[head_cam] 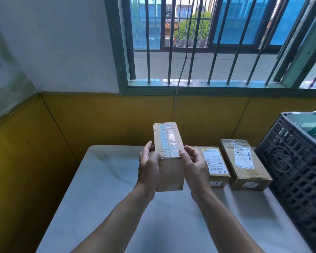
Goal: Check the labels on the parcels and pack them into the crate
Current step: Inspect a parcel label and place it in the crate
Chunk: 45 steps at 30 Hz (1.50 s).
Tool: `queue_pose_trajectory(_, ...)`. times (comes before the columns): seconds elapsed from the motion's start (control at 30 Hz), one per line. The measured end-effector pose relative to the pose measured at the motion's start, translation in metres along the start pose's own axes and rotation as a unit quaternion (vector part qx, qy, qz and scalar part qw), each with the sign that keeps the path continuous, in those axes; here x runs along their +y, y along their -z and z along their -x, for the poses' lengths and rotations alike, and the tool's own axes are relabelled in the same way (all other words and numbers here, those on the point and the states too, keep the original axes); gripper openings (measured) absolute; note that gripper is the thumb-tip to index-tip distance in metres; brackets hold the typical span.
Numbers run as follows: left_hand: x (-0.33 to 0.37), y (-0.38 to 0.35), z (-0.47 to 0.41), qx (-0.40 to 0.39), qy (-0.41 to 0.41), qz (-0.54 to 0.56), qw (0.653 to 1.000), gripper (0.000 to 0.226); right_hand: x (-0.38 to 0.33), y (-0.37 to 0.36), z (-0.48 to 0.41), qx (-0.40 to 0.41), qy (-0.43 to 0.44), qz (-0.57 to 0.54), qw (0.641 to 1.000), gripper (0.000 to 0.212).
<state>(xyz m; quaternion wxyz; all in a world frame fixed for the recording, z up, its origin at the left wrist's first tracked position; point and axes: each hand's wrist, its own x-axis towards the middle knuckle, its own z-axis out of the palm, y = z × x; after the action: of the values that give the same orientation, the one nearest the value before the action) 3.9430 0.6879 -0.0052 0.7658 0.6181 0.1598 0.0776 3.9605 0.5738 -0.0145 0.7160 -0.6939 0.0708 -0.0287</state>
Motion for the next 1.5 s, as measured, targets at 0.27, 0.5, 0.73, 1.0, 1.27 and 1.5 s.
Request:
queue_pose_trajectory(0.27, -0.004, 0.004, -0.001, 0.012, -0.003, 0.010, 1.000, 0.029, 0.004, 0.002, -0.003, -0.018, -0.002, 0.021, 1.000, 0.019)
queue_pose_trajectory(0.5, -0.003, 0.004, 0.001, 0.003, 0.000, -0.006, 1.000, 0.042, 0.006, 0.001, -0.003, -0.020, -0.013, 0.025, 0.999, 0.028)
queue_pose_trajectory(0.73, -0.002, 0.005, 0.003, 0.024, -0.013, 0.004, 1.000, 0.033, 0.006, -0.001, -0.001, -0.013, -0.011, 0.034, 0.999, 0.029)
queue_pose_trajectory(1.0, -0.002, 0.003, 0.004, 0.022, -0.020, 0.009, 1.000, 0.033, 0.010, 0.001, -0.003, -0.012, 0.003, 0.038, 0.999, 0.022)
queue_pose_trajectory(1.27, -0.002, 0.002, 0.005, 0.023, -0.001, 0.005, 1.000, 0.033, 0.010, 0.002, -0.003, -0.012, 0.003, 0.027, 1.000, 0.019)
queue_pose_trajectory(1.5, -0.004, 0.001, 0.000, 0.043, -0.006, -0.001, 0.999, 0.028, 0.012, 0.002, -0.002, -0.011, 0.011, 0.032, 0.999, 0.017)
